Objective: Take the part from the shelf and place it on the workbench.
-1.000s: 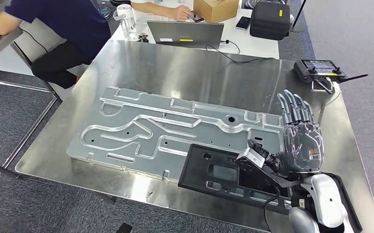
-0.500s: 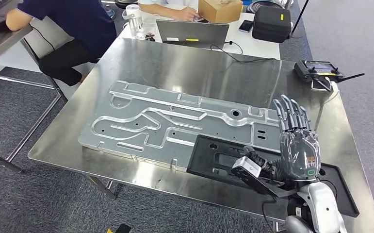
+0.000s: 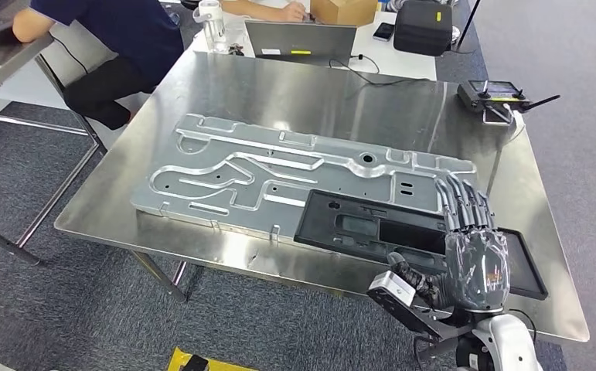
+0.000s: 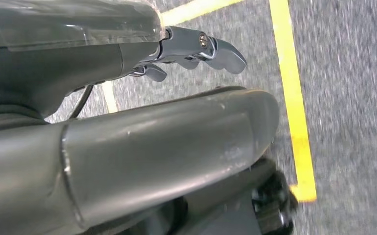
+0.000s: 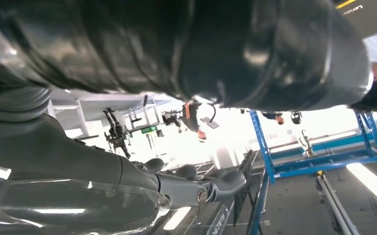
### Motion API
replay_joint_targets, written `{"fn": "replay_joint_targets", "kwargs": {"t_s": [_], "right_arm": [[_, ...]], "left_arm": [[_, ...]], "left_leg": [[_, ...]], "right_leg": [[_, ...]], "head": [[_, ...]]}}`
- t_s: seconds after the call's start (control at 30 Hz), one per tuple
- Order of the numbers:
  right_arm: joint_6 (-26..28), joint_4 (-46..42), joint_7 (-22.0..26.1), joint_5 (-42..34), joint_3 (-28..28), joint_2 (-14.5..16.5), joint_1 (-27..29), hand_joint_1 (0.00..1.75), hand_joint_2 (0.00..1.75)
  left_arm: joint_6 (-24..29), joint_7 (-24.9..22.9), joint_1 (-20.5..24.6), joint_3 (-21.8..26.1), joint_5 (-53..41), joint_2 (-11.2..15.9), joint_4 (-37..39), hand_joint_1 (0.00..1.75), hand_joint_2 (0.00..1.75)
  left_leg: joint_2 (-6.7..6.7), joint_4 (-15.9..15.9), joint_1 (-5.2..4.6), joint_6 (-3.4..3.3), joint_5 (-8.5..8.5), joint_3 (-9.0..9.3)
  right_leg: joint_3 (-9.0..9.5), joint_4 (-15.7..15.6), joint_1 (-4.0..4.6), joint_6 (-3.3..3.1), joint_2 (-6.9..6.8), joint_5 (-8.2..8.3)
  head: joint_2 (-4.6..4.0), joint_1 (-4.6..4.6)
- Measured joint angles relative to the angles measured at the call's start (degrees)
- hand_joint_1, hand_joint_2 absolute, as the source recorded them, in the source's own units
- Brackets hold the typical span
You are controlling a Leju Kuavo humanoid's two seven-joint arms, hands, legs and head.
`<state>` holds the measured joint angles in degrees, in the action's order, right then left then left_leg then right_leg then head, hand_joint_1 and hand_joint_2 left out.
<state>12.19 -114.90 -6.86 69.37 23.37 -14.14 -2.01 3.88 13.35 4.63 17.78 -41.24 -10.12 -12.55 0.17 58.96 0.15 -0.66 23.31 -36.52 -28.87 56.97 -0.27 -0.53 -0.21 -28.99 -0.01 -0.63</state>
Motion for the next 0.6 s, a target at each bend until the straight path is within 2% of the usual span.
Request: {"fn": "replay_joint_targets", "kwargs": {"t_s": [0.03, 0.07, 0.1, 0.13, 0.17, 0.2, 0.23, 0.27, 0.3, 0.33, 0.37, 0.4, 0.47, 0.5, 0.53, 0.57, 0.6], "right_arm": [[0.11, -0.05, -0.01, 0.11, 0.02, 0.1, 0.3, 0.0, 0.0], [0.26, -0.14, -0.01, 0.27, 0.03, 0.23, 0.67, 0.0, 0.0], [0.45, -0.24, -0.03, 0.46, 0.03, 0.38, 1.18, 0.0, 0.0], [0.77, -0.37, -0.08, 0.68, 0.03, 0.56, 1.9, 0.0, 0.0], [1.24, -0.56, -0.11, 0.92, 0.03, 0.84, 2.94, 0.0, 0.0], [1.91, -0.86, -0.08, 1.16, 0.03, 1.26, 4.28, 0.0, 0.0], [2.7, -1.28, 0.04, 1.43, 0.05, 1.8, 5.9, 0.0, 0.0], [3.51, -1.82, 0.23, 1.73, 0.15, 2.39, 7.65, 0.0, 0.0], [4.25, -2.37, 0.4, 1.97, 0.37, 2.92, 9.31, 0.0, 0.0], [4.93, -2.86, 0.47, 1.96, 0.68, 3.31, 10.72, 0.0, 0.0], [5.65, -3.29, 0.43, 1.53, 1.09, 3.55, 11.91, 0.0, 0.0], [6.51, -3.61, 0.3, 0.57, 1.57, 3.67, 12.92, 0.0, 0.0], [8.6, -3.93, 0.07, -3.17, 2.6, 3.78, 14.83, 0.0, 0.0], [9.78, -3.97, 0.04, -6.07, 3.05, 3.85, 15.84, 0.0, 0.0], [11.02, -3.97, 0.13, -9.44, 3.46, 3.92, 16.85, 0.0, 0.0], [12.58, -3.87, 0.44, -13.05, 3.89, 3.96, 17.87, 0.0, 0.0], [14.32, -3.69, 0.83, -16.41, 4.34, 3.91, 18.9, 0.0, 0.0]], "left_arm": [[-0.11, 0.02, 0.0, 0.01, -0.02, 0.03, 0.0, 0.0, 0.0], [-0.26, 0.04, 0.02, 0.01, -0.04, 0.07, 0.0, 0.0, 0.0], [-0.42, 0.07, 0.05, 0.01, -0.07, 0.12, 0.0, 0.0, 0.0], [-0.55, 0.08, 0.04, 0.02, -0.06, 0.18, 0.0, 0.0, 0.0], [-0.6, 0.1, 0.05, 0.05, -0.01, 0.25, 0.0, 0.0, 0.0], [-0.57, 0.14, 0.07, 0.11, 0.08, 0.3, 0.0, 0.0, 0.0], [-0.5, 0.18, 0.08, 0.21, 0.19, 0.34, 0.0, 0.0, 0.0], [-0.42, 0.24, 0.07, 0.32, 0.31, 0.39, 0.0, 0.0, 0.0], [-0.34, 0.3, 0.1, 0.43, 0.4, 0.43, 0.0, 0.0, 0.0], [-0.3, 0.4, 0.14, 0.53, 0.47, 0.47, 0.0, 0.0, 0.0], [-0.28, 0.51, 0.21, 0.67, 0.57, 0.5, 0.0, 0.0, 0.0], [-0.26, 0.66, 0.29, 0.88, 0.74, 0.52, 0.0, 0.0, 0.0], [-0.28, 0.97, 0.35, 1.42, 1.23, 0.58, 0.0, 0.0, 0.0], [-0.31, 1.09, 0.43, 1.69, 1.49, 0.63, -0.01, 0.0, 0.0], [-0.33, 1.18, 0.5, 1.96, 1.74, 0.67, -0.02, 0.0, 0.0], [-0.34, 1.23, 0.57, 2.26, 1.96, 0.71, -0.03, 0.0, 0.0], [-0.33, 1.28, 0.66, 2.55, 2.09, 0.74, -0.05, 0.0, 0.0]], "left_leg": [[-0.09, 1.23, 0.01, 0.28, 1.77, -0.57], [-0.15, 3.56, 0.12, 0.54, 4.53, -1.29], [-0.17, 6.76, 0.19, 0.81, 7.63, -2.04], [-0.16, 10.3, 0.31, 1.06, 10.04, -2.58], [-0.16, 13.23, 0.42, 1.3, 11.11, -2.7], [-0.14, 14.76, 0.51, 1.48, 10.76, -2.16], [-0.13, 14.49, 0.59, 1.59, 9.37, -0.8], [-0.14, 12.3, 0.65, 1.61, 7.71, 1.5], [-0.19, 8.52, 0.69, 1.53, 7.06, 4.55], [-0.27, 4.26, 0.62, 1.34, 7.21, 7.63], [-0.35, 0.87, 0.51, 1.03, 7.89, 9.84], [-0.4, -1.29, 0.36, 0.65, 8.69, 11.06], [-0.32, -2.07, 0.19, -0.34, 8.36, 10.82], [-0.14, -2.18, 0.22, -0.9, 7.7, 10.32], [0.02, -2.32, 0.29, -1.47, 6.92, 9.64], [0.2, -2.44, 0.38, -1.9, 6.09, 8.79], [0.32, -2.42, 0.38, -2.2, 5.36, 7.89]], "right_leg": [[-0.6, -0.29, -0.2, -0.46, -0.12, 0.77], [-1.33, -0.46, -0.38, -0.8, -0.25, 1.51], [-2.15, -0.46, -0.36, -1.02, -0.3, 2.17], [-3.04, -0.33, -0.34, -1.08, -0.39, 2.79], [-3.96, -0.13, -0.32, -1.02, -0.47, 3.37], [-4.9, 0.14, -0.31, -0.91, -0.59, 3.89], [-5.83, 0.49, -0.33, -0.76, -0.71, 4.35], [-6.72, 0.9, -0.35, -0.57, -0.8, 4.76], [-7.53, 1.36, -0.36, -0.35, -0.85, 5.11], [-8.19, 1.86, -0.32, -0.08, -0.81, 5.45], [-8.6, 2.22, -0.27, 0.25, -0.79, 5.82], [-8.82, 2.37, -0.23, 0.59, -0.76, 6.24], [-8.93, 2.07, -0.23, 1.37, -0.72, 7.32], [-9.21, 2.18, -0.34, 1.71, -0.59, 6.99], [-9.71, 3.04, -0.44, 2.02, -0.45, 5.41], [-10.4, 4.94, -0.55, 2.27, -0.3, 2.74], [-11.18, 7.92, -0.64, 2.49, -0.18, -0.73]], "head": [[0.01, -0.02], [0.01, -0.05], [0.0, -0.08], [0.01, -0.09], [0.0, -0.09], [-0.01, -0.09], [0.0, -0.09], [-0.01, -0.09], [-0.01, -0.11], [-0.01, -0.1], [-0.01, -0.09], [-0.01, -0.09], [0.0, -0.05], [0.01, -0.05], [0.01, -0.04], [0.01, -0.04], [0.0, -0.03]]}}
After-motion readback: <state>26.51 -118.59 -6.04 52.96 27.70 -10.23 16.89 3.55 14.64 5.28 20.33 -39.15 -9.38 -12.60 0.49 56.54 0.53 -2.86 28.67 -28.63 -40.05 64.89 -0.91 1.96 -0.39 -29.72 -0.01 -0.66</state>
